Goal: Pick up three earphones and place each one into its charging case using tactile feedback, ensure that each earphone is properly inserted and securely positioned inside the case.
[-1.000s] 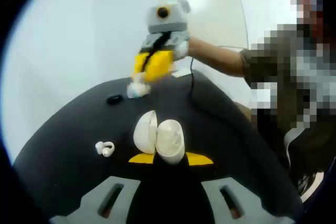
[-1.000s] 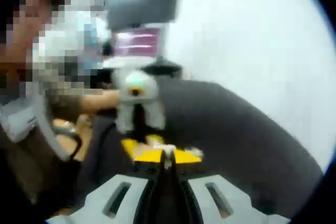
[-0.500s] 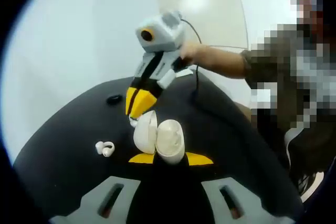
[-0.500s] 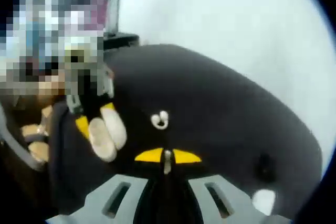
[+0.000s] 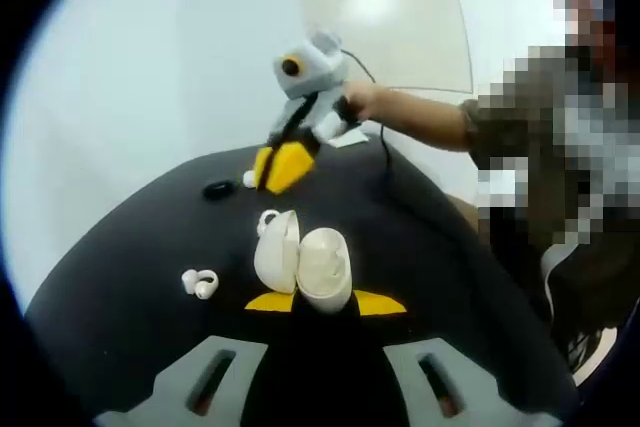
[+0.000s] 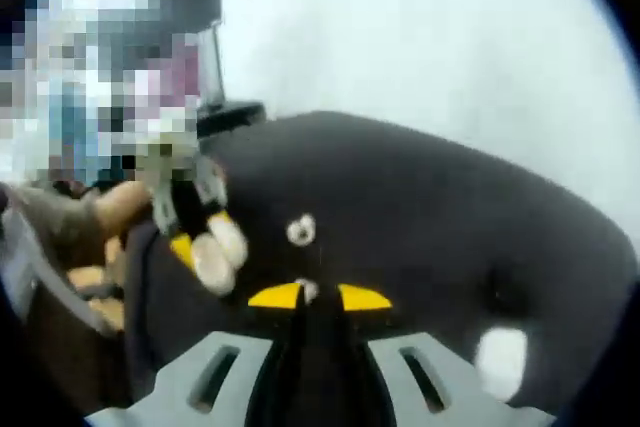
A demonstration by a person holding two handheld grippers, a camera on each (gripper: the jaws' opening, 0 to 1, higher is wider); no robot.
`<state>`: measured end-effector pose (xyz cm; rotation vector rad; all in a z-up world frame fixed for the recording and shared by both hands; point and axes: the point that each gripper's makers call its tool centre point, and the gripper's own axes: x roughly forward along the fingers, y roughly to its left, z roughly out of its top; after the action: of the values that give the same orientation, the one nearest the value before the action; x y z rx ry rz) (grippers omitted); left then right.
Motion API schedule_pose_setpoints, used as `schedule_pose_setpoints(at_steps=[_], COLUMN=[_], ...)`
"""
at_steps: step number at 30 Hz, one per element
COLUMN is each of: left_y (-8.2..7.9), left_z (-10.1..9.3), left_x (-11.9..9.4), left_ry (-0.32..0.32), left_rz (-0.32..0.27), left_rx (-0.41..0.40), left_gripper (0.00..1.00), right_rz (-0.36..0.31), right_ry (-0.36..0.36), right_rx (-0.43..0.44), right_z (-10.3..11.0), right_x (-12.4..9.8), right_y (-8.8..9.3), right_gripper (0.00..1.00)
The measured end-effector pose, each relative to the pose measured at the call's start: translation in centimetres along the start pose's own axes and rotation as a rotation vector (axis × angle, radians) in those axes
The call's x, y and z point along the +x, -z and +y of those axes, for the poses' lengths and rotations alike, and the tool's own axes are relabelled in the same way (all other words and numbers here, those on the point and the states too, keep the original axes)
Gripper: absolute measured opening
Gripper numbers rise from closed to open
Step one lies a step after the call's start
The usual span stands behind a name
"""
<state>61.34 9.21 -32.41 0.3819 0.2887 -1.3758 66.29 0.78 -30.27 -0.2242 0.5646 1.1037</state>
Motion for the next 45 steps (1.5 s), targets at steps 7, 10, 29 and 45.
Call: schedule_pose_setpoints(at_steps=[7,10,29,45], left_y=[0.0,0.0,0.0,0.0], left_z=[0.0,0.0,0.0,-0.1], left_x=[0.0,0.0,0.0,0.0], left_ry=[0.001,0.001,-0.001,0.001], left_rz=[-0.002,-0.003,-0.003,-0.006], left_rx=[-0.003,-0.004,0.002,0.002], left_gripper=[0.17,0.17,0.17,0.17], right_rz=[0.071,0.045,0.013,-0.127], right_ry=[-0.051,-0.084,-0.061,-0.073], right_rx=[-0.167,-0.199,-0.237,-0.152], right_z=[2.8,3.9,1.6,-0.1], right_x=[2.3,2.8,1.8,2.7], right_y=[1.7,0.8,0.0,-4.6], right_gripper=[0.14,0.14,0.13,0.13])
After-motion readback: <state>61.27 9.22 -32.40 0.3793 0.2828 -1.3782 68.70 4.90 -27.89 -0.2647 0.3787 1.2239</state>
